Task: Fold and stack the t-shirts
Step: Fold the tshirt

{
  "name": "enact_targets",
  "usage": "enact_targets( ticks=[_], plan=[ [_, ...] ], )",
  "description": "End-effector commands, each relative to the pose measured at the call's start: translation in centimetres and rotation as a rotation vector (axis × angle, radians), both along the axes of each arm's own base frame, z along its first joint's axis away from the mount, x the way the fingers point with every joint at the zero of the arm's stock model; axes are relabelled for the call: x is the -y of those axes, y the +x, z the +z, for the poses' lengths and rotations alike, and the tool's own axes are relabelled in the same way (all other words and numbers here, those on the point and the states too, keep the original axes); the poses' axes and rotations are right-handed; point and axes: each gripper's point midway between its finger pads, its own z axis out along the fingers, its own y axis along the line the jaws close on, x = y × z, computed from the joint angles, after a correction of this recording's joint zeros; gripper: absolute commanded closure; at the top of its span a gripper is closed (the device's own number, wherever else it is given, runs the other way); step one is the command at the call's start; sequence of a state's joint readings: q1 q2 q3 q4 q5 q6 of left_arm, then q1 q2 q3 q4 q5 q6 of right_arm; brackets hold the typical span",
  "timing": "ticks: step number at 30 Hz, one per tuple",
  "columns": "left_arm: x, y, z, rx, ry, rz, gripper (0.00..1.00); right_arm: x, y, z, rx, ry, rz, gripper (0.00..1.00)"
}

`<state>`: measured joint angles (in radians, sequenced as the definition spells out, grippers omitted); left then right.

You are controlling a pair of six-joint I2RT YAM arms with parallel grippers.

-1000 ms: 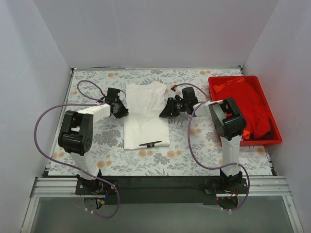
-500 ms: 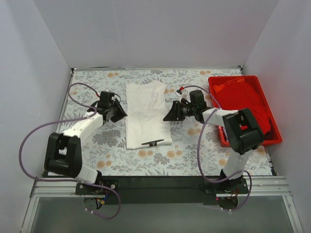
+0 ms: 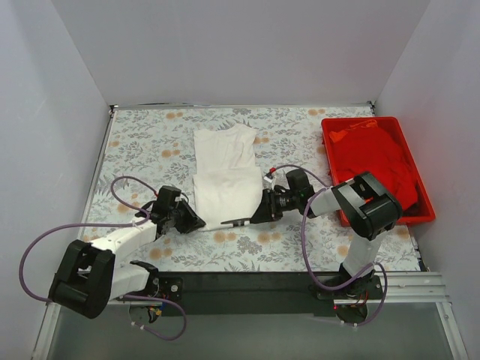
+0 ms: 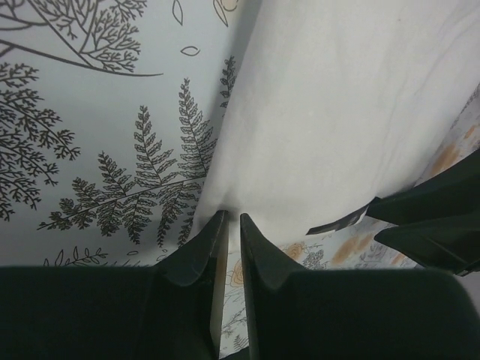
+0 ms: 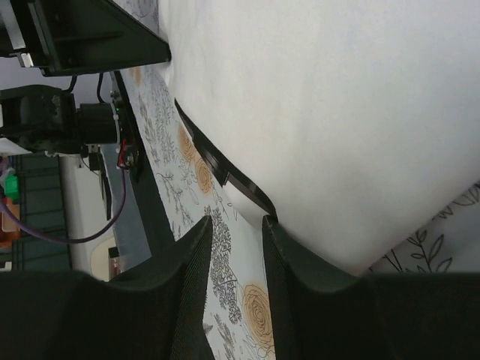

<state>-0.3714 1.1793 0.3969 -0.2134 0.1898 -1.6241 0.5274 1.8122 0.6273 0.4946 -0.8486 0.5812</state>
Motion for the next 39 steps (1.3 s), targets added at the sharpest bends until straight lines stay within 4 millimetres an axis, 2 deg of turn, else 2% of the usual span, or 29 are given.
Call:
enact_targets(
  ticks=[1, 2, 6, 9, 10, 12, 13, 15, 16, 17, 19, 20, 21, 23, 24, 28, 30, 31, 33, 34, 39],
  plan=[
    [-1.3, -1.9, -2.2, -0.086, 0.026, 0.089, 0.89, 2.5, -0.5, -3.9, -0.049, -0.096, -0.074, 0.59],
    [-1.4, -2.0, -2.1, -0.083, 0.027, 0.094, 0.89, 2.8, -0.7, -4.0, -0.056, -0.097, -0.078, 0.59],
    [-1.6, -2.1, -1.2, -0.056, 0.032, 0.089, 0.88, 3.1, -1.5, -2.2, -0.04, -0.063, -0.073, 0.59],
    [-1.7, -2.1, 0.2, -0.035, 0.038, 0.074, 0.85, 2.7, -1.3, 1.0, 0.021, 0.002, -0.067, 0.59],
    [-1.5, -1.4, 1.5, 0.004, 0.029, 0.067, 0.83, 2.6, -1.3, 1.6, 0.029, 0.009, -0.07, 0.59],
    [-1.7, -1.4, 2.3, 0.017, 0.054, 0.045, 0.8, 2.6, -0.6, 3.3, 0.095, 0.018, -0.087, 0.59],
    [-1.7, -0.4, 3.9, 0.06, 0.059, 0.046, 0.77, 2.8, -0.6, 3.5, 0.075, -0.017, -0.09, 0.58],
    [-2.3, -0.5, 4.6, 0.066, 0.11, 0.023, 0.72, 3.5, 0.5, 4.1, 0.163, -0.086, -0.104, 0.58],
    [-2.7, 0.4, 5.8, 0.097, 0.142, 0.035, 0.65, 3.4, 1.5, 4.9, 0.211, -0.116, -0.108, 0.57],
    [-3.0, 0.7, 6.3, 0.107, 0.161, 0.036, 0.6, 4.8, 1.6, 3.7, 0.216, -0.237, -0.126, 0.57],
    [-4.3, 0.8, 6.6, 0.106, 0.241, 0.036, 0.48, 5.9, 2.4, 4.3, 0.267, -0.319, -0.154, 0.56],
    [-4.9, 1.6, 7.6, 0.131, 0.279, 0.06, 0.38, 6.9, 3.8, 4.6, 0.306, -0.396, -0.213, 0.55],
    [-5.4, 1.4, 7.4, 0.117, 0.314, 0.05, 0.36, 7.8, 3.5, 4.8, 0.325, -0.451, -0.22, 0.55],
    [-5.9, 1.7, 8.0, 0.126, 0.347, 0.058, 0.35, 9.8, 4.7, 5.1, 0.382, -0.579, -0.296, 0.52],
    [-5.9, 1.8, 8.3, 0.128, 0.349, 0.054, 0.35, 10.5, 4.7, 5.7, 0.401, -0.607, -0.309, 0.5],
    [-5.0, 2.0, 8.5, 0.149, 0.317, 0.002, 0.36, 11.9, 5.3, 6.9, 0.479, -0.65, -0.355, 0.36],
    [-4.7, 2.1, 8.6, 0.155, 0.301, 0.004, 0.34, 12.0, 5.2, 7.2, 0.49, -0.641, -0.353, 0.35],
    [-4.6, 2.0, 8.4, 0.15, 0.3, 0.001, 0.29, 11.9, 5.2, 7.3, 0.487, -0.635, -0.356, 0.35],
    [-4.4, 1.8, 8.0, 0.131, 0.287, 0.0, 0.28, 11.4, 4.9, 7.0, 0.462, -0.623, -0.34, 0.35],
    [-4.3, 1.5, 7.2, 0.102, 0.287, -0.012, 0.28, 11.1, 4.6, 6.8, 0.447, -0.62, -0.334, 0.35],
    [-3.4, 0.3, 4.5, 0.006, 0.27, -0.045, 0.28, 9.1, 3.2, 4.3, 0.394, -0.693, -0.295, 0.36]
  ],
)
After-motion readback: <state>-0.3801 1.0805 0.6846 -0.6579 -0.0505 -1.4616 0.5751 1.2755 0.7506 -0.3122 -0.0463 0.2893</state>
